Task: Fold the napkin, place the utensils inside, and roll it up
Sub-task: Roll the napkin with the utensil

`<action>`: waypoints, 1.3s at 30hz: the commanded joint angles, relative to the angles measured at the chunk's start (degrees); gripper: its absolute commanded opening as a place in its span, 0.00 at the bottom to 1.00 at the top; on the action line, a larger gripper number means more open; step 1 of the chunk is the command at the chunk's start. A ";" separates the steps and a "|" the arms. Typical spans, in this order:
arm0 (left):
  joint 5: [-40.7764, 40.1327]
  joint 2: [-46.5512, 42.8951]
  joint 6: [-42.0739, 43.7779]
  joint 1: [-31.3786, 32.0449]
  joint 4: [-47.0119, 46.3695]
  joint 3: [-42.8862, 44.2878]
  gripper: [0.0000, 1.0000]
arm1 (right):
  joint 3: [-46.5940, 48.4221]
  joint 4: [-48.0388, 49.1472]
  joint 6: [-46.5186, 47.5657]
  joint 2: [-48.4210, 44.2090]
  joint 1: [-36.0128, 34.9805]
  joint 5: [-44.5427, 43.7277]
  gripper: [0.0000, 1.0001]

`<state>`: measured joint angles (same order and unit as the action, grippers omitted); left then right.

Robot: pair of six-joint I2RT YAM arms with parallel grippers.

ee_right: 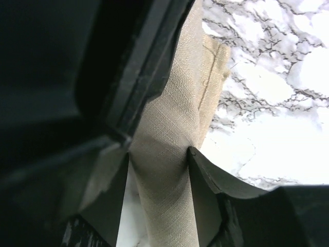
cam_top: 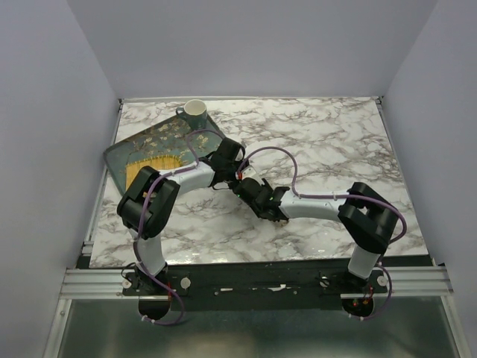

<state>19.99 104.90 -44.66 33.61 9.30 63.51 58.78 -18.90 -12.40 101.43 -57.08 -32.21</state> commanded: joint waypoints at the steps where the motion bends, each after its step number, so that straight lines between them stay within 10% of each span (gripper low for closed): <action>1: 0.14 0.39 0.28 -0.56 -0.25 1.80 0.39 | -0.16 -1.93 -1.83 2.46 0.48 -3.74 0.48; 16: 1.98 -8.39 2.56 -8.20 3.97 4.35 0.40 | -5.17 1.93 -6.05 -5.36 12.85 26.82 0.26; 26: 4.53 -8.93 0.90 -7.59 0.98 0.74 0.39 | -10.00 10.36 -9.57 -5.45 28.15 60.38 0.24; 39: 2.51 -1.99 1.33 -1.97 -0.25 0.92 0.36 | -16.51 22.41 -14.23 0.08 39.58 76.68 0.27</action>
<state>23.03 99.24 -43.55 30.09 9.91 64.16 44.82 1.93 -24.93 98.67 -19.73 38.72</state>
